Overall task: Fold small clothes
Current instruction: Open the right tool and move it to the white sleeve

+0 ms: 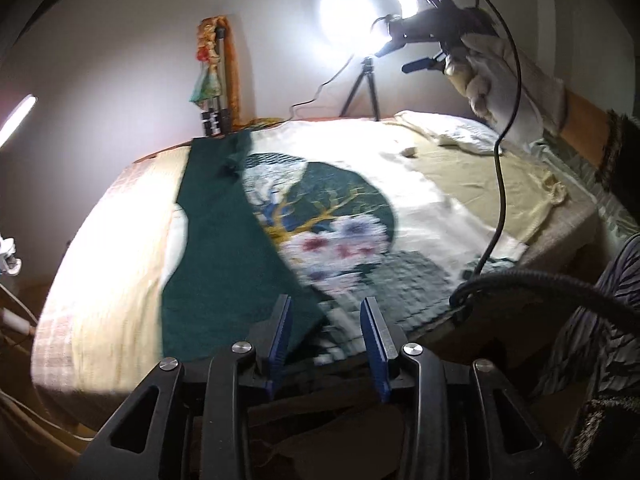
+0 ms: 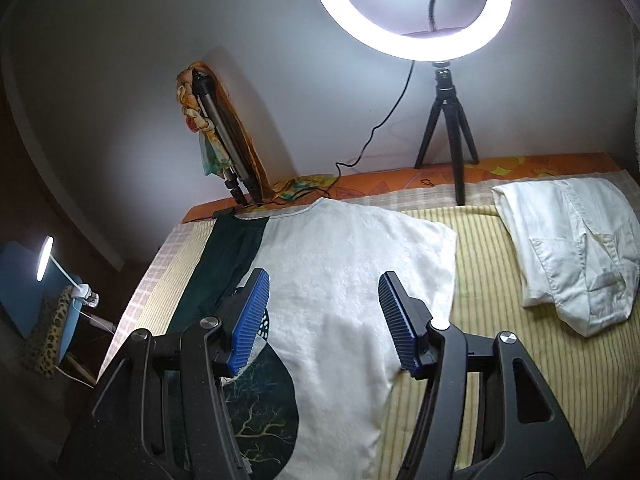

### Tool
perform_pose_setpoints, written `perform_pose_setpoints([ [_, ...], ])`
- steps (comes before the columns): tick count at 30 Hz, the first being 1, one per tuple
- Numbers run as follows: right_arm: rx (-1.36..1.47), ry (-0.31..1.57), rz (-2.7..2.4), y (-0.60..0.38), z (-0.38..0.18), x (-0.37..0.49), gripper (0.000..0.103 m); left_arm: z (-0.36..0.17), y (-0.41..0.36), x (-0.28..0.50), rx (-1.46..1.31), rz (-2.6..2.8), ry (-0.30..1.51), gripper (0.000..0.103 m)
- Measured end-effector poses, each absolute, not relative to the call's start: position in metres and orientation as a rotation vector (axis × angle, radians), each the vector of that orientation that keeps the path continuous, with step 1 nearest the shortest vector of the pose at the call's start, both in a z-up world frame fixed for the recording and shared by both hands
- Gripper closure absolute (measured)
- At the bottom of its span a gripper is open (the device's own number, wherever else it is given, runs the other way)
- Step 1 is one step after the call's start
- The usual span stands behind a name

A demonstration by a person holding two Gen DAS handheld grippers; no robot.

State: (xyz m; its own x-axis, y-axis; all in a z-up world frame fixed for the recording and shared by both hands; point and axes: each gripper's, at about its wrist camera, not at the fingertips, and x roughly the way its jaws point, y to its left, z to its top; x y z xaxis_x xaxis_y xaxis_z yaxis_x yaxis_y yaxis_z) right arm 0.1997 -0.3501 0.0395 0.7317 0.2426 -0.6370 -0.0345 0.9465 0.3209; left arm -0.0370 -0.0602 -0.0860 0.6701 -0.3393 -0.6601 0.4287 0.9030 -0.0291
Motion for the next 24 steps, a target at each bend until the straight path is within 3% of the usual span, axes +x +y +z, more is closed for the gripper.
perform_pose_setpoints([
  [5,0.35,0.742,0.135,-0.385,0.025,0.184,0.043,-0.08,-0.101,-0.048,0.121,-0.511,0.7,0.048],
  [16,0.505,0.878,0.116,-0.438,-0.036,0.199,0.041,-0.088,-0.213,-0.05,0.162,-0.666,0.718,0.047],
  [24,0.711,1.001,0.077,-0.463,-0.102,0.212,0.041,-0.102,-0.25,-0.049,0.236,-0.69,0.73,0.047],
])
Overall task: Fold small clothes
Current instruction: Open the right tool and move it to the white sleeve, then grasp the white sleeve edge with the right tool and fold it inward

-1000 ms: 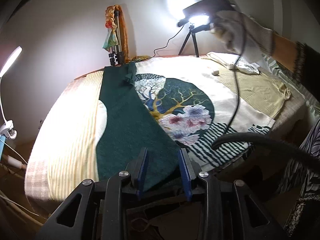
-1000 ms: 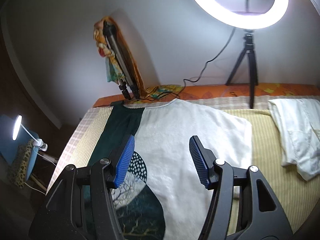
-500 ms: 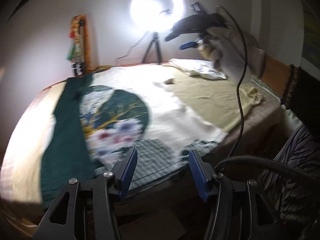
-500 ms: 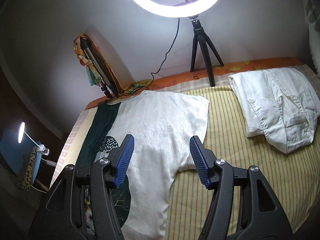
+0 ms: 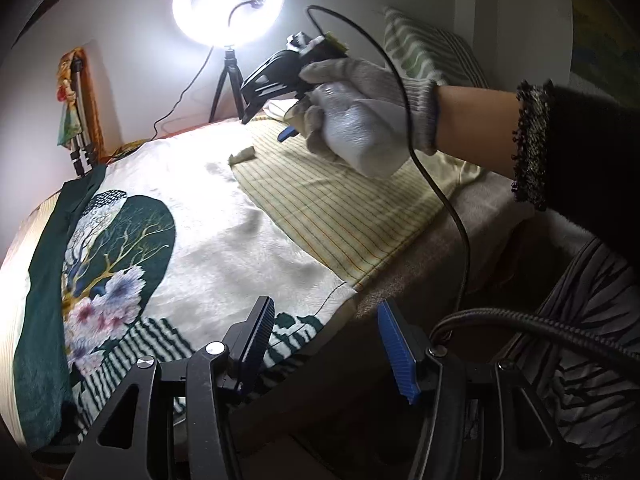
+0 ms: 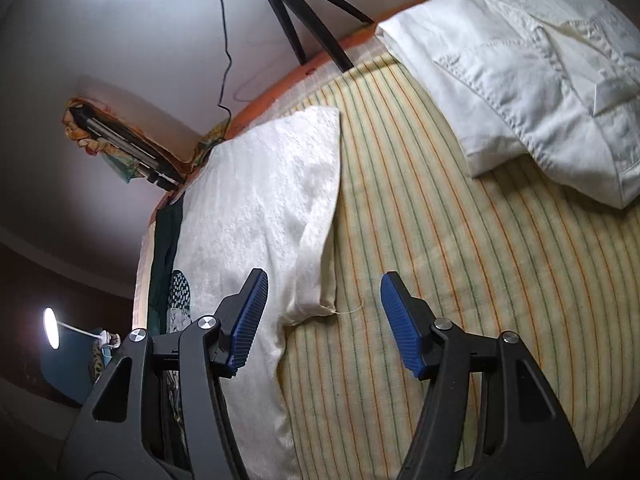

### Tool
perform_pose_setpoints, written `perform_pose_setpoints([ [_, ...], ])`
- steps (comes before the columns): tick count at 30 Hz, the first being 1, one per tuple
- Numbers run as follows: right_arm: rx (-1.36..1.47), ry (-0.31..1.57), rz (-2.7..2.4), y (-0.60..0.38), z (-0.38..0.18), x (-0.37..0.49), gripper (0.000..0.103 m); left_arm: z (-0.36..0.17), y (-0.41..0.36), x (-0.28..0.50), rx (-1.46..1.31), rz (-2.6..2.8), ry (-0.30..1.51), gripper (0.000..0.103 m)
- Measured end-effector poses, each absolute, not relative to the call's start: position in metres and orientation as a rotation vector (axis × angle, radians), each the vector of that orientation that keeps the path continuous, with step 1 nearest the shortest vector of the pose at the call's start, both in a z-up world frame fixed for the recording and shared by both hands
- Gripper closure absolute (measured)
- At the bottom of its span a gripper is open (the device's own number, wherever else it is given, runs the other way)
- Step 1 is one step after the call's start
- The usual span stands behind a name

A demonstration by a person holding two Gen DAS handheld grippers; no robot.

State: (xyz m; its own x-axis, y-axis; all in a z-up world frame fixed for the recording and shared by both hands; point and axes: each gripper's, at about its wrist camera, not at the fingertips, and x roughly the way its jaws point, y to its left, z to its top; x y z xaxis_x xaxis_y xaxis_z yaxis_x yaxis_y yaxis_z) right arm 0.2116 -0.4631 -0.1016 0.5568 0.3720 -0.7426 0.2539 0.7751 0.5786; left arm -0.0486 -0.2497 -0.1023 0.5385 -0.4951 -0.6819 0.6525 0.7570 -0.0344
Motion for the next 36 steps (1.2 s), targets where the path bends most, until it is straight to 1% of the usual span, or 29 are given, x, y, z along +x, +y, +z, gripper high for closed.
perform_pose_setpoints([
  [4,0.707,1.023,0.072,-0.464,-0.112,0.218,0.041,-0.107,-0.261,-0.044,0.246,-0.69,0.738,0.047],
  [13,0.636,1.009,0.073,-0.455,-0.113,0.233,0.041,-0.121,-0.276,-0.031,0.26,-0.672,0.774,0.048],
  [15,0.6,1.008,0.065,-0.449,-0.113,0.235,0.041,-0.123,-0.276,-0.03,0.25,-0.666,0.784,0.052],
  [16,0.571,1.01,0.06,-0.445,-0.112,0.236,0.041,-0.123,-0.275,-0.03,0.244,-0.661,0.787,0.057],
  [17,0.542,1.011,0.058,-0.44,-0.111,0.237,0.042,-0.124,-0.274,-0.03,0.237,-0.657,0.786,0.061],
  [18,0.514,1.015,0.058,-0.436,-0.111,0.238,0.046,-0.123,-0.274,-0.028,0.228,-0.654,0.784,0.063],
  [20,0.449,1.02,0.051,-0.424,-0.111,0.24,0.05,-0.122,-0.271,-0.026,0.208,-0.658,0.79,0.072],
  [21,0.426,1.023,0.053,-0.421,-0.11,0.24,0.055,-0.122,-0.271,-0.026,0.199,-0.66,0.792,0.074],
  [22,0.405,1.028,0.062,-0.416,-0.11,0.242,0.06,-0.122,-0.269,-0.024,0.189,-0.662,0.795,0.079],
  [23,0.4,1.037,0.075,-0.413,-0.111,0.243,0.072,-0.121,-0.267,-0.023,0.168,-0.667,0.8,0.083],
  [24,0.394,1.045,0.084,-0.409,-0.112,0.244,0.077,-0.12,-0.264,-0.021,0.146,-0.674,0.807,0.086],
  [25,0.374,1.049,0.085,-0.405,-0.112,0.245,0.08,-0.12,-0.261,-0.019,0.116,-0.678,0.819,0.09],
  [26,0.354,1.051,0.086,-0.402,-0.112,0.246,0.086,-0.119,-0.258,-0.017,0.088,-0.68,0.829,0.095],
  [27,0.337,1.056,0.085,-0.4,-0.111,0.248,0.093,-0.117,-0.255,-0.015,0.061,-0.683,0.837,0.098],
  [28,0.339,1.059,0.087,-0.4,-0.111,0.249,0.094,-0.116,-0.251,-0.013,0.034,-0.683,0.843,0.101],
  [32,0.397,1.037,0.098,-0.401,-0.1,0.252,0.096,-0.11,-0.233,-0.009,-0.07,-0.695,0.858,0.102],
  [36,0.399,0.998,0.111,-0.393,-0.083,0.254,0.098,-0.105,-0.222,-0.014,-0.088,-0.69,0.833,0.103],
])
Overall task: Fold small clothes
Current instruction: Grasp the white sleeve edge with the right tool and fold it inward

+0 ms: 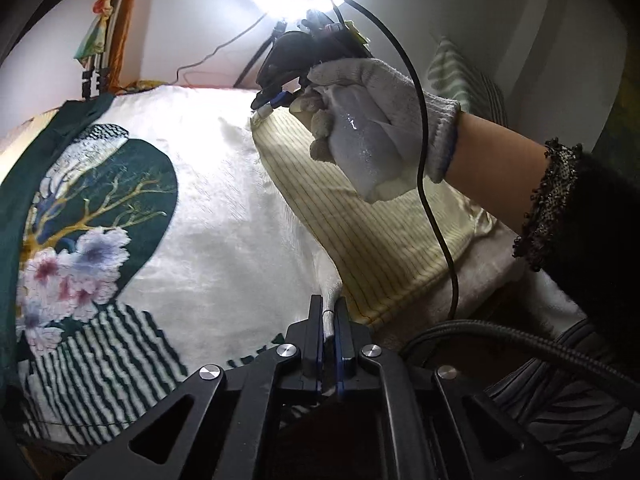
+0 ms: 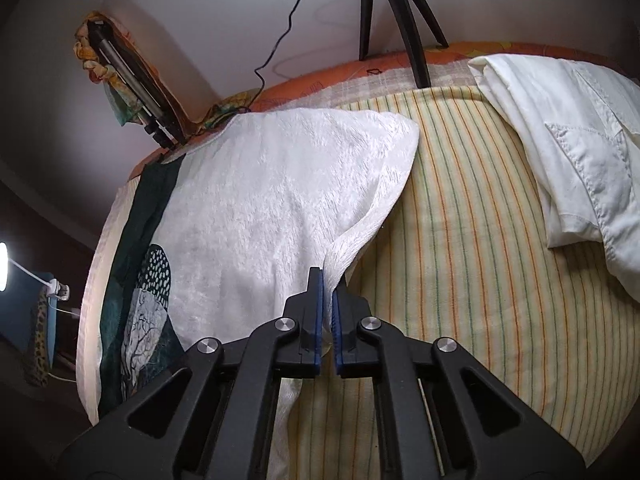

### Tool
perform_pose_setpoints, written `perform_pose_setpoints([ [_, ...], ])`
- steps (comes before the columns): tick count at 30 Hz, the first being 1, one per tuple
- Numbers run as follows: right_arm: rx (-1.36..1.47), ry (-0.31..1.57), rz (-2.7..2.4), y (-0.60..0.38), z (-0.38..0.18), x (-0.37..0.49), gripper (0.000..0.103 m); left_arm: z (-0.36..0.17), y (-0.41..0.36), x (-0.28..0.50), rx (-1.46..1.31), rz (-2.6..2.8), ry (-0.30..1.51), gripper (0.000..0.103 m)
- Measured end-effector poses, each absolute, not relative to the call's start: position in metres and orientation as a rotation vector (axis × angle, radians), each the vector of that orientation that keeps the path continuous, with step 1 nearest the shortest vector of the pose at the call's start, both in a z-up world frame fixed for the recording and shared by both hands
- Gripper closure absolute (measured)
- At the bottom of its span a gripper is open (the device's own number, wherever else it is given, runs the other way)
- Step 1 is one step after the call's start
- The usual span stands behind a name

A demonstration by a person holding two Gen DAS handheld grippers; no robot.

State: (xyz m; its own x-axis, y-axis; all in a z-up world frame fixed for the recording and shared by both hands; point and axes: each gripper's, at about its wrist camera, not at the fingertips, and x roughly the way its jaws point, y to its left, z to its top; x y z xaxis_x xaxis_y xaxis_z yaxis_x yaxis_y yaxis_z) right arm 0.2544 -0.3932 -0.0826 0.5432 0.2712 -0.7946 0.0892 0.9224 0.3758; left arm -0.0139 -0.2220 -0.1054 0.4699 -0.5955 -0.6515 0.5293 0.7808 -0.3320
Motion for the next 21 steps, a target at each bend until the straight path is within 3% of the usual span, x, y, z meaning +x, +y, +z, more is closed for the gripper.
perform_pose_setpoints([
  [9,0.375,0.969,0.095,-0.37,-0.065,0.266,0.098,-0.103,-0.197,-0.012,-0.158,-0.656,0.822,0.103],
  [21,0.231,0.923,0.195,-0.266,-0.043,0.288,0.099,-0.101,-0.12,-0.019,-0.304,-0.513,0.815,0.103],
])
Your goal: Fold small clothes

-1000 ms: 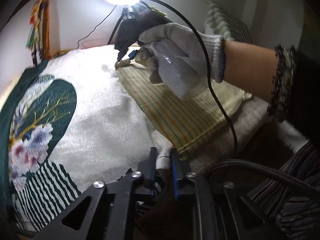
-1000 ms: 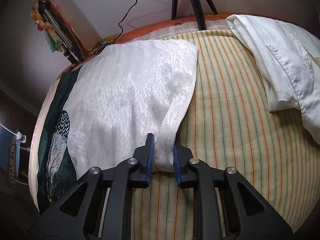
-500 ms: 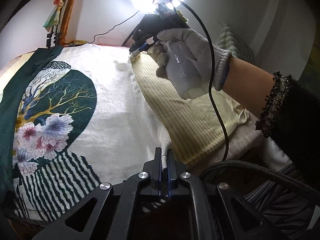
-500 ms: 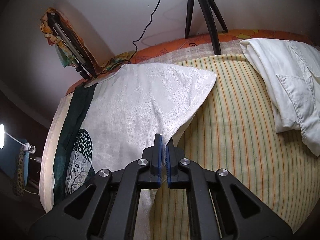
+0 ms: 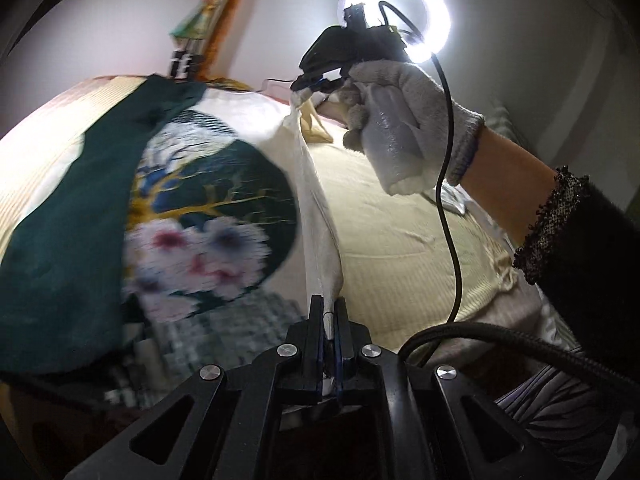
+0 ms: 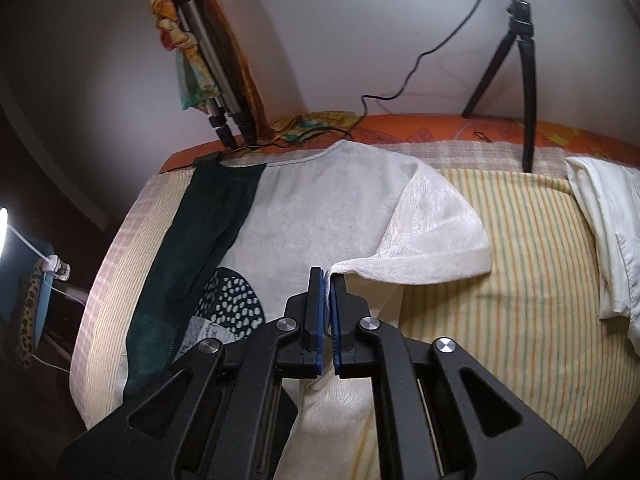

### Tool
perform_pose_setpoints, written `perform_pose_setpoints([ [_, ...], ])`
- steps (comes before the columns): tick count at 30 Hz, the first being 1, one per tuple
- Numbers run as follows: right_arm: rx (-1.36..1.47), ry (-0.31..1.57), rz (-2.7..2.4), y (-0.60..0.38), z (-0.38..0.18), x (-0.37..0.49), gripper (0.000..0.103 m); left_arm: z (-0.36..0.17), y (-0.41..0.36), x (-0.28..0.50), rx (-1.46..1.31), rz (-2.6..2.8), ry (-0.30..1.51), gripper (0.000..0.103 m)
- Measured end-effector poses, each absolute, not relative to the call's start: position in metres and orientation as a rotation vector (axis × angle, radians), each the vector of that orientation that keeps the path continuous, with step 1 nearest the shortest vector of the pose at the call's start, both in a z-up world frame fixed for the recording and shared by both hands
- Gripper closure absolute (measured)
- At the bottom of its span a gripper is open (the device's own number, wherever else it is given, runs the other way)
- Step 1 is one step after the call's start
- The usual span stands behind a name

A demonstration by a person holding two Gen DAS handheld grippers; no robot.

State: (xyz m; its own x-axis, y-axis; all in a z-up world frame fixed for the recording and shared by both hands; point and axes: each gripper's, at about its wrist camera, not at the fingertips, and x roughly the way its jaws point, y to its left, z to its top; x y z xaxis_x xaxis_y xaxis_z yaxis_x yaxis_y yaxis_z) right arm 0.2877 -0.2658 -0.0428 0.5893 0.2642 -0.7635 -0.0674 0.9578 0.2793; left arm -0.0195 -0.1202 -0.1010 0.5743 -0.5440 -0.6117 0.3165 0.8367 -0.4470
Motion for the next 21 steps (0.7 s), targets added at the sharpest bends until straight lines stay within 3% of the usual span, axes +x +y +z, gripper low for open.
perform_pose_setpoints([
  [19,0.006,0.994,0.304,-0.126,-0.09,0.318,0.099,-0.12,-0.056,-0.021,-0.278,-0.331,0.856,0.103],
  [21,0.007,1.007,0.318,-0.122,-0.095,0.319,0.099,-0.12,-0.056,-0.021,-0.254,-0.315,0.868,0.099],
])
